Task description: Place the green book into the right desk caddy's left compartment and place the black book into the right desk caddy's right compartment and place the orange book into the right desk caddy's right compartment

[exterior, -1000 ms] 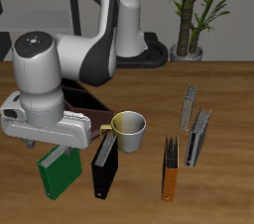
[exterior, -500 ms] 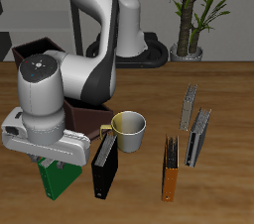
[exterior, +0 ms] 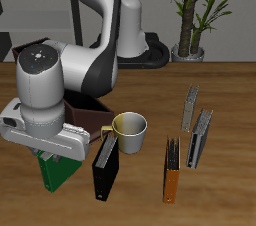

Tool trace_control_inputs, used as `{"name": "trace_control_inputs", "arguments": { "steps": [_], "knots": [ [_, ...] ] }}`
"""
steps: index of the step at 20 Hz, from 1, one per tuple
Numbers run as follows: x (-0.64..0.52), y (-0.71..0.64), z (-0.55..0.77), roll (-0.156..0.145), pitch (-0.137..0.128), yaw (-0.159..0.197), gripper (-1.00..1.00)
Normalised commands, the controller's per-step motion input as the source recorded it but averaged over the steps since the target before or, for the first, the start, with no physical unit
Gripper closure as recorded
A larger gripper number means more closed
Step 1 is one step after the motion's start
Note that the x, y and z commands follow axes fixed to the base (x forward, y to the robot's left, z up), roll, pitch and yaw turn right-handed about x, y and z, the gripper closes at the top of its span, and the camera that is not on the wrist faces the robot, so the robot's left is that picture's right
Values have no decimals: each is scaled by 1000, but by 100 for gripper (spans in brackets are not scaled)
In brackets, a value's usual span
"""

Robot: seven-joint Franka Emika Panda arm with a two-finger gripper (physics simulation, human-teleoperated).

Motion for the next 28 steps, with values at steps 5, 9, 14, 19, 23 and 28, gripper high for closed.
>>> {"name": "trace_control_inputs", "arguments": {
  "steps": [5, 9, 14, 19, 23, 28],
  "knots": [
    [-357, -17, 666, -46, -71, -22, 100],
    [-430, -57, 772, -21, -86, -21, 100],
    [-463, -29, 659, -39, -32, 6, 100],
    [-568, 137, 520, -10, -53, 62, 100],
    [-378, -71, 251, -11, -3, -14, 100],
    [-511, -50, 210, 17, -16, -17, 100]
  ]
}}
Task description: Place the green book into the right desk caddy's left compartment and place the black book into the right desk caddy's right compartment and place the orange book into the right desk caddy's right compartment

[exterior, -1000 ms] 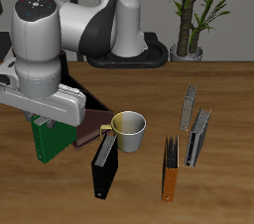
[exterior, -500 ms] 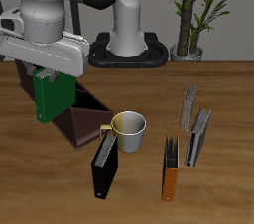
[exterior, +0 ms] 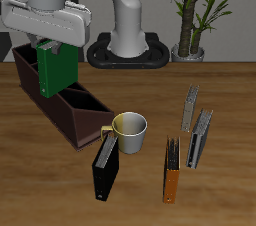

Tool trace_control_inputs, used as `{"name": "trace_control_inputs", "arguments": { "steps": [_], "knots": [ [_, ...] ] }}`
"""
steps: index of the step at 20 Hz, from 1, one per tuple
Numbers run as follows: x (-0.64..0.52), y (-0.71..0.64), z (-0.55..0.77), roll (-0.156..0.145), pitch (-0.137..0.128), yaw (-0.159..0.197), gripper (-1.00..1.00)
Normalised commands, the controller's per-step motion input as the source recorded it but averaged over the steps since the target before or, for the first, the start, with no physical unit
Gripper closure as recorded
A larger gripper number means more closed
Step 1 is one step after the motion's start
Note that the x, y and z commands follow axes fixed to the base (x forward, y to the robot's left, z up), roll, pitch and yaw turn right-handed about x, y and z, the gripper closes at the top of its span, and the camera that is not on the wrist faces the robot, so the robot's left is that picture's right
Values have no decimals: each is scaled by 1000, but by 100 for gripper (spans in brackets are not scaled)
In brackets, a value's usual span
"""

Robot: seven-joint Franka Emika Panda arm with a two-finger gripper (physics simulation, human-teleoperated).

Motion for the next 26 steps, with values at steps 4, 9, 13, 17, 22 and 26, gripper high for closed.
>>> {"name": "trace_control_inputs", "arguments": {
  "steps": [4, 9, 13, 17, 22, 26],
  "knots": [
    [-569, 102, 80, 36, -19, 10, 100],
    [-404, 142, -34, 29, -7, 49, 100],
    [-275, 8, -36, 5, 16, 2, 100],
    [-233, 102, -5, 41, -21, 30, 100],
    [-63, 238, -133, 15, -7, 33, 100],
    [-4, 142, -121, -44, -45, 93, 100]
  ]
}}
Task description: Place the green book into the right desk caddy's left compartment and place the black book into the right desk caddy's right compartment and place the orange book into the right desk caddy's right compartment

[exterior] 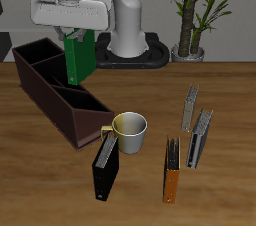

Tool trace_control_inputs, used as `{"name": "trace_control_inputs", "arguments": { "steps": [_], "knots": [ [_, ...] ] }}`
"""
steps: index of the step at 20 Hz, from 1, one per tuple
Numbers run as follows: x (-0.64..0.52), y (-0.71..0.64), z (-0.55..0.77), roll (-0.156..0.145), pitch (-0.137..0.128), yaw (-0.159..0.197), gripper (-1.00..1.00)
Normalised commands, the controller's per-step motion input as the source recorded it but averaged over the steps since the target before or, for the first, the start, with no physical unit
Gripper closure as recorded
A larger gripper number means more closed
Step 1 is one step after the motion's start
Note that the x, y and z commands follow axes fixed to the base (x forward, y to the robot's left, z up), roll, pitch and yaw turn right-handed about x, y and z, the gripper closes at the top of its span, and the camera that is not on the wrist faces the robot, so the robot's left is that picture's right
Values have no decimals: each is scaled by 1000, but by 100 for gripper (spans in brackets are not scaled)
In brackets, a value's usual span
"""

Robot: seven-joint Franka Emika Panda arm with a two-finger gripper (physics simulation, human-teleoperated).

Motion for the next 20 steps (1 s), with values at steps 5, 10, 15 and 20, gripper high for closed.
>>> {"name": "trace_control_inputs", "arguments": {
  "steps": [5, 10, 15, 20],
  "knots": [
    [10, 133, -110, -13, -35, 75, 100],
    [59, 112, -80, 10, 5, 21, 100],
    [71, 44, -135, 8, 1, 27, 100],
    [138, -72, -242, -5, 14, -4, 100]
  ]
}}
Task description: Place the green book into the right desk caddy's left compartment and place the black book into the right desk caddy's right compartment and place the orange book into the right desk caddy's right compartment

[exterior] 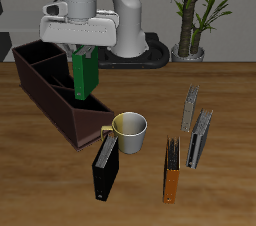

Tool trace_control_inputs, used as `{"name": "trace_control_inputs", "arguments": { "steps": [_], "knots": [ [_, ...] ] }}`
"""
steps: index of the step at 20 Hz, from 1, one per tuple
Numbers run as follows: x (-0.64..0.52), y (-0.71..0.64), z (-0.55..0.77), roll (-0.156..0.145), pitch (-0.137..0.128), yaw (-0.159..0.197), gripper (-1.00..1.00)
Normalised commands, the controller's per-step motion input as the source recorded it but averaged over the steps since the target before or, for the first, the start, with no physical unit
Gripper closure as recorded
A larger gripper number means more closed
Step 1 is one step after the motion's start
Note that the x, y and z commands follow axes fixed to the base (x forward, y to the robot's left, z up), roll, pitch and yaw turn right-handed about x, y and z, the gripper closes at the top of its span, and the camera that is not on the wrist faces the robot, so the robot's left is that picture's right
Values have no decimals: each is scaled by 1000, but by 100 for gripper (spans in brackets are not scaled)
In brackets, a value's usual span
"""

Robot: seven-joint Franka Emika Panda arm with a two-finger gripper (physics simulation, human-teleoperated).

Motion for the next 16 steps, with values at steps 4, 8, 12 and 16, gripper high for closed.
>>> {"name": "trace_control_inputs", "arguments": {
  "steps": [4, 8, 12, 16],
  "knots": [
    [82, 4, -147, -11, 14, -10, 100],
    [62, -61, -223, -16, 28, -22, 100],
    [39, -37, -266, -6, 34, -11, 100],
    [49, -122, -367, -14, 45, -15, 100]
  ]
}}
